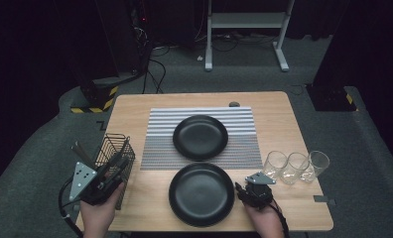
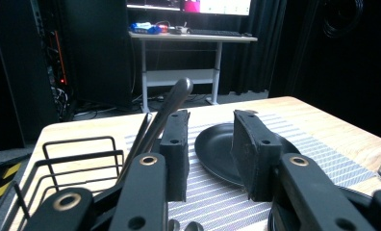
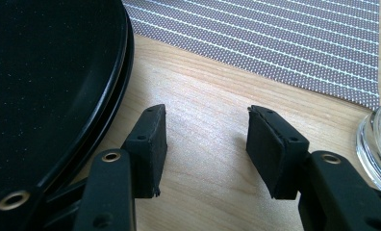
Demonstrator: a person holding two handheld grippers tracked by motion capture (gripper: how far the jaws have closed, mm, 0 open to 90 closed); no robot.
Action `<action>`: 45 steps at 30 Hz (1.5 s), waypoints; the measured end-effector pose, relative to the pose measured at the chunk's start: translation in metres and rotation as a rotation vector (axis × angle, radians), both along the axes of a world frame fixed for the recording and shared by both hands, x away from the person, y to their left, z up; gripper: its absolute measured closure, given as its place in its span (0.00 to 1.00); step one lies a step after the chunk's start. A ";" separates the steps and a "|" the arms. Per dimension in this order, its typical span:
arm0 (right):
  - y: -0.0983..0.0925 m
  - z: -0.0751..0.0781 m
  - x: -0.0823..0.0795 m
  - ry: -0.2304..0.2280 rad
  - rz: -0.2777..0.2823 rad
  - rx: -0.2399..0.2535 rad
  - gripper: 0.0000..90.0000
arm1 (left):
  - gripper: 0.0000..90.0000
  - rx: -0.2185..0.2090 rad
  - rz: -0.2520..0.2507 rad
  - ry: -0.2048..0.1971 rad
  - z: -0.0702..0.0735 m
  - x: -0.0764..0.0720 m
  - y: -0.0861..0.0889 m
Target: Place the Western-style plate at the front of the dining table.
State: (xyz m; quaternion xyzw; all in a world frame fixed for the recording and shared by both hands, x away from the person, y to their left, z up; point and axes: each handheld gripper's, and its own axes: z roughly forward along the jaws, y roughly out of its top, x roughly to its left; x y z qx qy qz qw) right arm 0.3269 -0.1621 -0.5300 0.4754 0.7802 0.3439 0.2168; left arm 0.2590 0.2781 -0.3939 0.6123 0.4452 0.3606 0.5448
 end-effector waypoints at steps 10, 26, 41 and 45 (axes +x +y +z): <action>0.000 0.000 0.000 0.001 0.000 0.000 0.54 | 0.71 -0.017 0.021 -0.005 0.006 -0.002 0.011; 0.000 0.000 0.000 0.002 0.018 -0.001 0.54 | 0.62 0.049 0.045 0.012 0.032 0.023 0.015; 0.000 0.000 0.001 0.001 0.020 -0.001 0.54 | 0.51 0.087 0.020 0.044 0.028 0.051 0.000; 0.000 0.000 0.001 0.001 0.019 -0.001 0.54 | 0.51 0.103 0.025 0.057 0.026 0.057 -0.003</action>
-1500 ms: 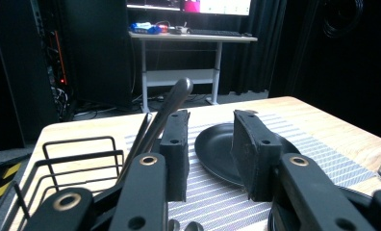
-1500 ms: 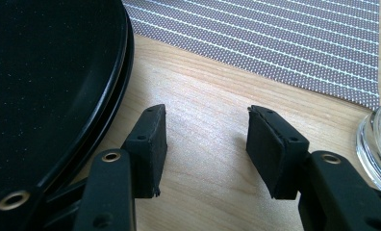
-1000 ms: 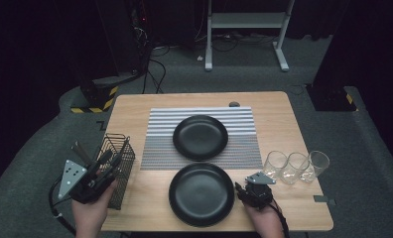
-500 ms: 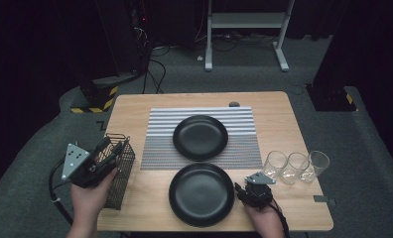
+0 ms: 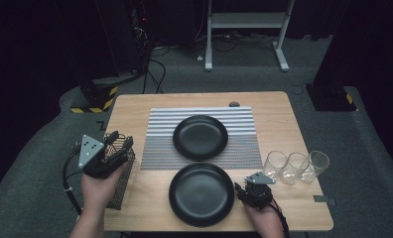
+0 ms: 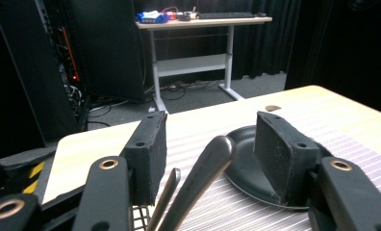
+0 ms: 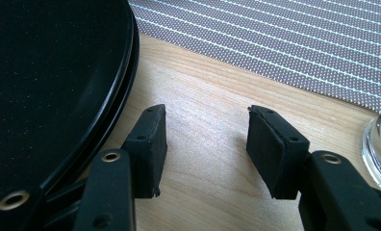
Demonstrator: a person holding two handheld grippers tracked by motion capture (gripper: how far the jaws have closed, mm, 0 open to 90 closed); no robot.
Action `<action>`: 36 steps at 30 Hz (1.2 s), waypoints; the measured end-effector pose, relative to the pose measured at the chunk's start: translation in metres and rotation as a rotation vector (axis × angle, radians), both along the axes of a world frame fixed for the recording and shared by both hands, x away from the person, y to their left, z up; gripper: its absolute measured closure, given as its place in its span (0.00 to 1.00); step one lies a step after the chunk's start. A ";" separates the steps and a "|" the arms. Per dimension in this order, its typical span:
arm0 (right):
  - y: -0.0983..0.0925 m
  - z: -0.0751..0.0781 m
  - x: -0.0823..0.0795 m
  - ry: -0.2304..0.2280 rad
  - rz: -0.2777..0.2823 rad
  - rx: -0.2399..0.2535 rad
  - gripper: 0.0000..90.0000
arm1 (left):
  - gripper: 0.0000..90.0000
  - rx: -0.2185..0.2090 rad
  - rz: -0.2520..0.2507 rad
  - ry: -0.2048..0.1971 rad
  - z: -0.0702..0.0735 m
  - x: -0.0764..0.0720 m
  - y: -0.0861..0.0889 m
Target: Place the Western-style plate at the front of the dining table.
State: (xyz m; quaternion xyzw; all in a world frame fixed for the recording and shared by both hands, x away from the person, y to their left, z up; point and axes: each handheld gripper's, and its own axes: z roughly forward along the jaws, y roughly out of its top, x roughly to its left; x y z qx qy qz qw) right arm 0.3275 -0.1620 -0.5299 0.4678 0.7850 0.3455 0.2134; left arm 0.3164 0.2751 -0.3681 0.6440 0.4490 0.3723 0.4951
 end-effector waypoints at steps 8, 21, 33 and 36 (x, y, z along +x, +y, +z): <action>0.000 0.000 0.000 0.000 0.000 0.000 0.54 | 0.55 0.006 -0.002 0.033 -0.003 0.006 -0.003; 0.000 0.000 0.000 0.001 0.001 0.000 0.54 | 0.76 0.048 0.006 0.068 -0.007 0.010 -0.007; 0.000 0.000 0.000 0.001 0.003 0.001 0.54 | 0.80 0.026 0.035 0.062 -0.005 0.010 -0.010; 0.000 0.000 0.000 0.001 0.003 0.001 0.54 | 0.83 0.020 0.035 0.072 -0.003 0.012 -0.012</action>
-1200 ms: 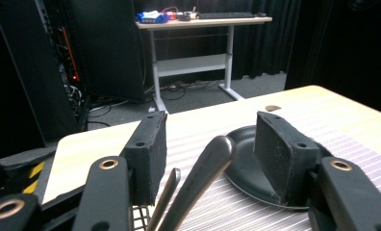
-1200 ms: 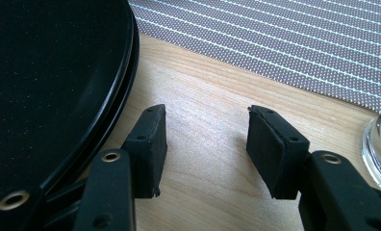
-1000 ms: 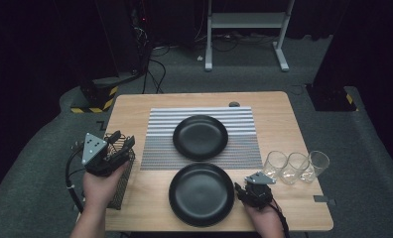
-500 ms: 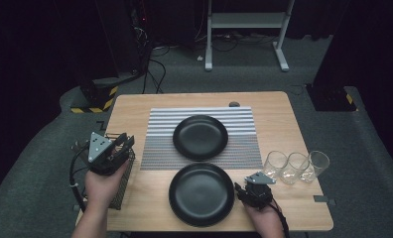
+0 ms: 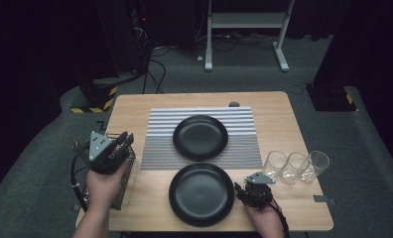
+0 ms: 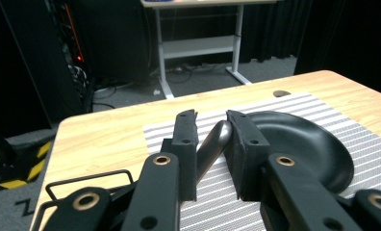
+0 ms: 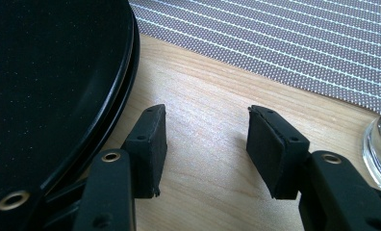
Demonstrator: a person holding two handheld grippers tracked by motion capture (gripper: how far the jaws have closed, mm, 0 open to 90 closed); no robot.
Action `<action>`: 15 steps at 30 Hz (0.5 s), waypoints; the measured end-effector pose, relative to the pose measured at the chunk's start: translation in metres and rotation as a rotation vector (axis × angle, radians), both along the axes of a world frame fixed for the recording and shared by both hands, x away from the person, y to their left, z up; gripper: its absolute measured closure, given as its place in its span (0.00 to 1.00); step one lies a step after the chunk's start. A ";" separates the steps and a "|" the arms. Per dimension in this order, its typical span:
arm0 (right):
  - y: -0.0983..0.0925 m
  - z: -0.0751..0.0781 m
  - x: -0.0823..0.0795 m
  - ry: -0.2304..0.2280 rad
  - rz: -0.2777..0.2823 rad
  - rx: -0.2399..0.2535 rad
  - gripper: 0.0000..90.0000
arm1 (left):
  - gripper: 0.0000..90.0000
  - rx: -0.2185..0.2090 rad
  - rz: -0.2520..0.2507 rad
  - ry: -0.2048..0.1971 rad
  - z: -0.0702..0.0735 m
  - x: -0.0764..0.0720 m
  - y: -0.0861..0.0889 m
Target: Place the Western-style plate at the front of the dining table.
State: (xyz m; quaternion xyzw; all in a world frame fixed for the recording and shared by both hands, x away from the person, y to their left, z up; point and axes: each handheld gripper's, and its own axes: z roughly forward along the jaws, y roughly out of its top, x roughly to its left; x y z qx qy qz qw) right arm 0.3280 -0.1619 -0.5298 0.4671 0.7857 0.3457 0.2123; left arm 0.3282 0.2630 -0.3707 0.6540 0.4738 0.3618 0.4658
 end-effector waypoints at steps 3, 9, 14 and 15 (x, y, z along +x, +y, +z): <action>0.000 0.000 0.000 0.000 0.001 0.000 0.54 | 0.83 -0.004 0.005 0.000 0.001 0.000 -0.001; 0.000 0.000 0.000 0.001 0.000 0.001 0.54 | 0.84 -0.023 0.004 -0.004 0.004 -0.001 -0.003; 0.000 0.000 0.000 0.001 0.001 0.001 0.54 | 0.84 -0.037 0.009 -0.010 0.004 -0.001 -0.003; 0.000 0.000 0.000 0.001 0.001 0.001 0.54 | 0.84 -0.039 0.011 -0.012 0.004 -0.001 -0.003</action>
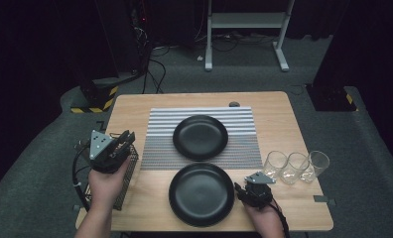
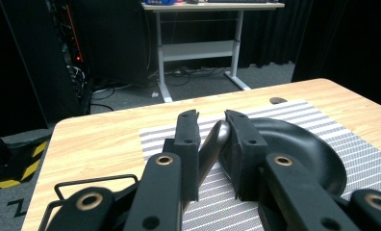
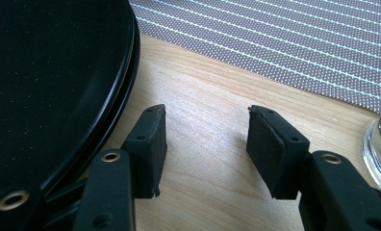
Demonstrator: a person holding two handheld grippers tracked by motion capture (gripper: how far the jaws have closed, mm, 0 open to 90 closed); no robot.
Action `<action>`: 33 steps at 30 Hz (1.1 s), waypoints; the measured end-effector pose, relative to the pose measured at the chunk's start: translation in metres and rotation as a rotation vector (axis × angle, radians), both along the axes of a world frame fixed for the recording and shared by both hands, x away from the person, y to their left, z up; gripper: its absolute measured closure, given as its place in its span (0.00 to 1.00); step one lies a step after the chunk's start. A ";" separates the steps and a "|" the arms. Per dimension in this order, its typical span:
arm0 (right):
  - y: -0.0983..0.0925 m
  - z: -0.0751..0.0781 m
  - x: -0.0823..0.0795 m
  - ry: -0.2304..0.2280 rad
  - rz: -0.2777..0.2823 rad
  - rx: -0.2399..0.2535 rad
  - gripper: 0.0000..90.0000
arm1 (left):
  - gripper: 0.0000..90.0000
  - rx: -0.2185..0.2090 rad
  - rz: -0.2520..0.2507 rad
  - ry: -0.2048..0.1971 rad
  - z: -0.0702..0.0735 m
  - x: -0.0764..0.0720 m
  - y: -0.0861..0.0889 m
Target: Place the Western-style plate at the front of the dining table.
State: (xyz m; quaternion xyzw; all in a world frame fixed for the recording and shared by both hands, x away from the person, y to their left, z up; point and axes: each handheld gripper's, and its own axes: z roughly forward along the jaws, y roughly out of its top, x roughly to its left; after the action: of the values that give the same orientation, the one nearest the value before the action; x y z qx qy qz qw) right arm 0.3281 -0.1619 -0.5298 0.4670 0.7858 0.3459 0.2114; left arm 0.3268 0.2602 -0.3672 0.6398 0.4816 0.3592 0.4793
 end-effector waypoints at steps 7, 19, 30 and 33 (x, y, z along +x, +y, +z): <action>0.000 0.000 0.000 -0.001 0.000 -0.001 0.54 | 0.85 -0.003 0.003 -0.009 0.002 -0.003 0.007; 0.000 0.000 0.000 -0.001 -0.001 -0.001 0.54 | 0.87 -0.020 0.026 -0.045 0.006 -0.016 0.032; 0.000 0.000 0.000 -0.001 -0.001 -0.001 0.54 | 0.89 0.009 0.058 -0.086 0.006 -0.032 0.047; 0.000 0.000 0.000 -0.001 0.000 -0.001 0.54 | 0.89 0.010 0.068 -0.091 0.005 -0.036 0.051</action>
State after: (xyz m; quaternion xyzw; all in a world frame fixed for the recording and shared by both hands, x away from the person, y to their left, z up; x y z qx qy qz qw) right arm 0.3282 -0.1616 -0.5298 0.4668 0.7859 0.3456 0.2119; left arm 0.2912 0.3111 -0.3624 0.6085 0.4789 0.4065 0.4849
